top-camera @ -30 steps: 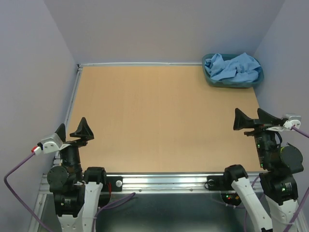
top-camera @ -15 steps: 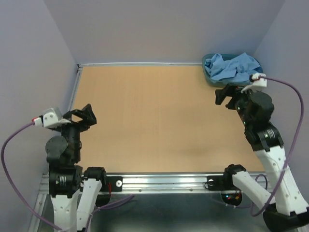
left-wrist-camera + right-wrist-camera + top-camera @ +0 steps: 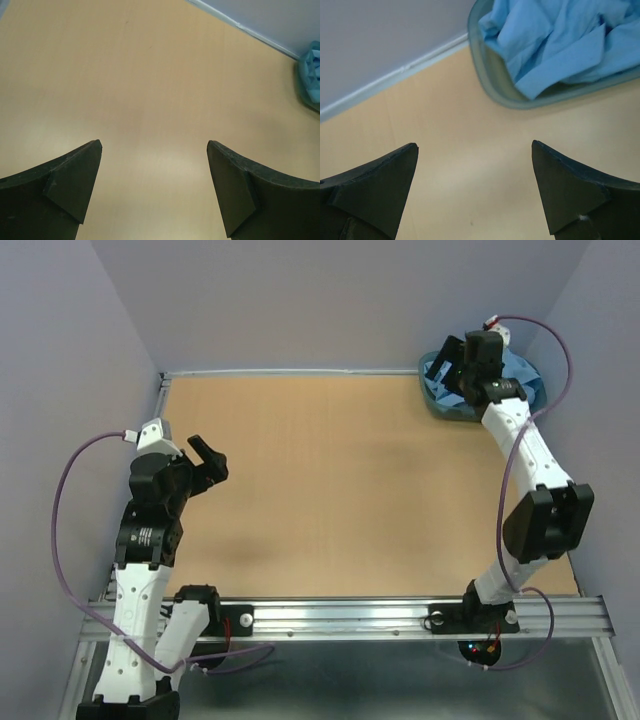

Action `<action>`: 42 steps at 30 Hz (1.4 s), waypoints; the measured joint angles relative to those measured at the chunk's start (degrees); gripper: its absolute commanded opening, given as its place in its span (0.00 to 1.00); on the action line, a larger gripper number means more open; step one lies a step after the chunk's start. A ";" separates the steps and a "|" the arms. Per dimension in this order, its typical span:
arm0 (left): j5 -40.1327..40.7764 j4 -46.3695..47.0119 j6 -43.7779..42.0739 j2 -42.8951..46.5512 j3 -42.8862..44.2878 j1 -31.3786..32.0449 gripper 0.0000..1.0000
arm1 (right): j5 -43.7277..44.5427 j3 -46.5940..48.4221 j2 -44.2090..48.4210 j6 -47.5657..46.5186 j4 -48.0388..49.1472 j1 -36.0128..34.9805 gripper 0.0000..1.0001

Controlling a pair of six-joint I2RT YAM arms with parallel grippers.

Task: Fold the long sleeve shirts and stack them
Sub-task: Grab the shirt from the pile

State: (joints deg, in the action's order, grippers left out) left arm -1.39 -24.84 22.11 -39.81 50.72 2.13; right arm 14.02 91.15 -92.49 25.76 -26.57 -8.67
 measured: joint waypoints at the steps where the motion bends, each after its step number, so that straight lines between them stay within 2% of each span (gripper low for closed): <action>1: -0.57 -0.04 0.00 0.57 0.00 0.00 0.99 | 0.04 4.04 -3.43 1.20 -0.42 1.95 1.00; 9: -3.13 -0.33 -0.07 2.60 -0.61 0.00 0.99 | 4.07 22.36 -23.54 6.67 -1.49 14.99 1.00; 15: -3.41 -0.35 -0.04 1.18 -0.61 0.00 0.99 | 5.70 32.17 -35.26 7.74 -2.01 17.18 1.00; 23: -3.54 -0.48 0.09 -0.74 -0.61 0.00 0.99 | 5.44 38.84 -46.62 7.23 -1.86 17.33 1.00; 25: -3.54 -0.72 0.20 -1.07 -0.61 0.00 0.99 | 5.22 39.30 -48.96 6.78 -1.81 17.35 0.84; 26: -3.54 -0.79 0.31 -1.14 -0.61 0.00 0.99 | 5.20 39.30 -49.62 6.38 -1.73 17.35 0.58; 27: -3.54 -0.79 0.37 -1.14 -0.61 0.00 0.99 | 5.18 39.30 -50.40 6.12 -1.75 17.35 0.42; 29: -3.54 -0.79 0.59 -1.14 -0.63 0.00 0.99 | 5.14 39.30 -50.95 5.20 -1.68 17.40 0.21; 30: -3.54 -0.76 0.72 -1.14 -0.63 0.00 0.99 | 5.14 39.30 -50.95 4.66 -1.44 17.46 0.07; 31: -3.54 -0.76 0.76 -1.14 -0.70 0.00 0.99 | 4.98 39.30 -50.84 3.80 -0.76 17.51 0.02; 38: -3.52 -0.74 1.14 -1.05 -1.51 0.00 0.99 | 3.23 39.30 -48.65 -3.69 4.37 17.59 0.01; 42: -3.50 -0.70 1.36 -0.31 -1.51 0.00 0.99 | 0.83 39.30 -43.69 -8.68 5.68 17.57 0.00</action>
State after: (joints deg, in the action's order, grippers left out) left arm -4.89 -25.54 23.46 -40.12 49.21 2.13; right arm 14.85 130.45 -136.18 17.08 -20.88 8.91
